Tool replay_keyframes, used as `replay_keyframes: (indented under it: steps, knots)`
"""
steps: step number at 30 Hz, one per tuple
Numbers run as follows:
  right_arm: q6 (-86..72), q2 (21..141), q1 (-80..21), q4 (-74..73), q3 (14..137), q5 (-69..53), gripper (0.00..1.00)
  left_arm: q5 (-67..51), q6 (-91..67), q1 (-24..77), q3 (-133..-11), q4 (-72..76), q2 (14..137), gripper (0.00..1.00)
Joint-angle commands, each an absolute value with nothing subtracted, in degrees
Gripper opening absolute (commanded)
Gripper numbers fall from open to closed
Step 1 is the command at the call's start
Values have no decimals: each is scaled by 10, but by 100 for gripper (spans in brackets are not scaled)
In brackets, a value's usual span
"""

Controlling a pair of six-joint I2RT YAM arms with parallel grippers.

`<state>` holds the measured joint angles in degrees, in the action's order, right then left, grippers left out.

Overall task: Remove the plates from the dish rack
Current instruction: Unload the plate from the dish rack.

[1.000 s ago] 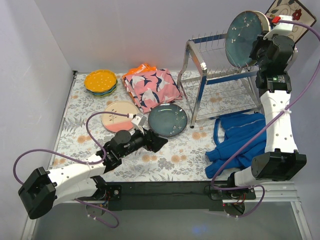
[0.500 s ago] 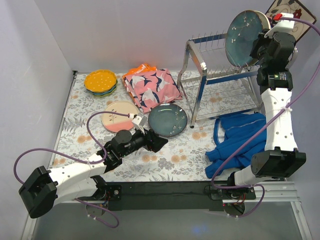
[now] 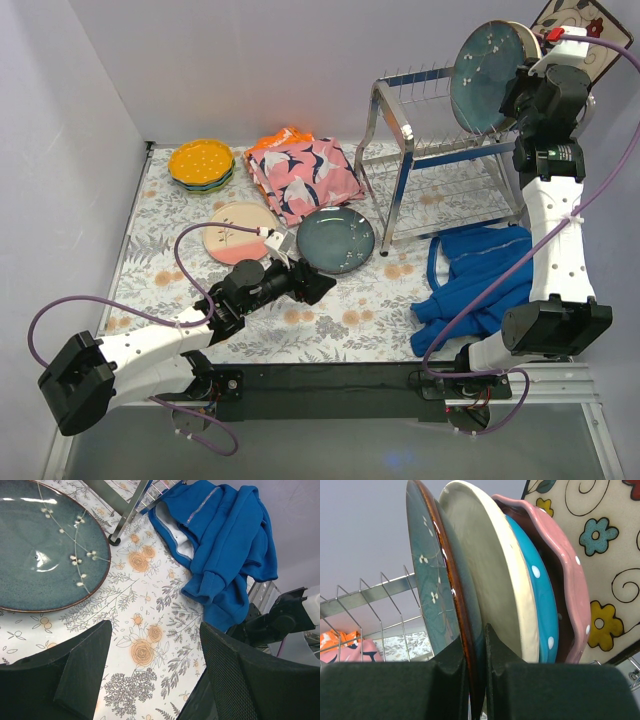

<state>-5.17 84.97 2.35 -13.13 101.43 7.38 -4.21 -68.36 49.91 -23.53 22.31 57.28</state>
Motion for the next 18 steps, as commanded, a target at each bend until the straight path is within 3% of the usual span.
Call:
replay_keyframes:
  steps: [1,18]
  knots:
    - [-160,797,23,80,1032,55,1,-40,-673,501,-258,230,571,69]
    - [-91,777,23,122,998,4,1,-39,-671,500,-259,229,574,69]
